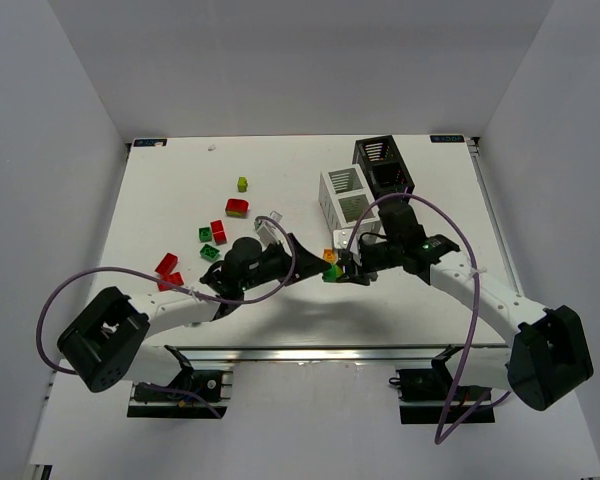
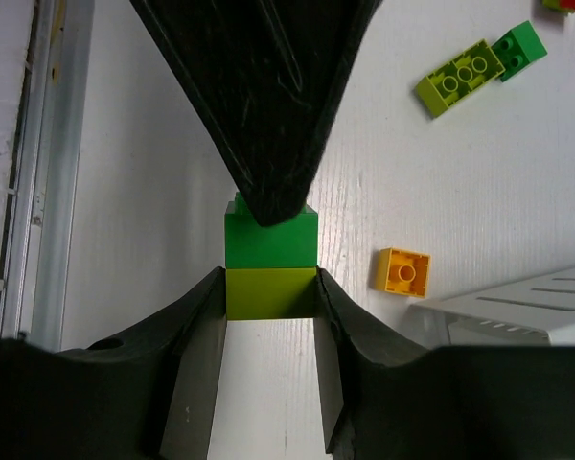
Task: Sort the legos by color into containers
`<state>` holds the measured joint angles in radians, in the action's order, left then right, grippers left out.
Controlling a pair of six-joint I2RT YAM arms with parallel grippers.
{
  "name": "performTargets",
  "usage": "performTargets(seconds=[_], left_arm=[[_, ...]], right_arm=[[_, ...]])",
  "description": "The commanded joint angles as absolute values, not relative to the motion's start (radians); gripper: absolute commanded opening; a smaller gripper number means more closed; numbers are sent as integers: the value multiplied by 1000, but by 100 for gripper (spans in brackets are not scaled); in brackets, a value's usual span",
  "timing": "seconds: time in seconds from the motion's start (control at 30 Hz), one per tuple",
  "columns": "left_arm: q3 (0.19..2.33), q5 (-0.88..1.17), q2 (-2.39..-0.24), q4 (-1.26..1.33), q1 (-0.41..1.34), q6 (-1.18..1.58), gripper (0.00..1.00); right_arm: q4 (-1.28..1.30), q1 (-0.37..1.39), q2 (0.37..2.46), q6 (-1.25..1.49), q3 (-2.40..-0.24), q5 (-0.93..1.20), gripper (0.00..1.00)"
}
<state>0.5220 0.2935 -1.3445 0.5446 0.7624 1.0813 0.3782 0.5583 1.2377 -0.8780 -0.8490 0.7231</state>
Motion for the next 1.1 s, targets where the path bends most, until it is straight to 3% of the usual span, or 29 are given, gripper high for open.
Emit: performTargets(seconds=[0.0, 0.3, 0.4, 0.43, 0.53, 1.07], left_arm=[[561, 324, -1353, 591, 770, 1068, 70], [572, 330, -1370, 581, 772, 1071, 60], [571, 337, -1374, 595, 772, 1072, 43], [571, 341, -1377, 603, 772, 1075, 33], [569, 341, -1374, 607, 773, 1078, 23], [472, 259, -1126, 503, 684, 1063, 17]], right_arm=[[319, 575, 1218, -815, -900, 761, 0], [267, 592, 1212, -767, -908, 742, 0], [258, 595, 1210, -761, -902, 730, 0], [256, 595, 1209, -762, -899, 723, 0], [258, 594, 1204, -765, -891, 704, 0], [298, 555, 1105, -841, -805, 672, 0]])
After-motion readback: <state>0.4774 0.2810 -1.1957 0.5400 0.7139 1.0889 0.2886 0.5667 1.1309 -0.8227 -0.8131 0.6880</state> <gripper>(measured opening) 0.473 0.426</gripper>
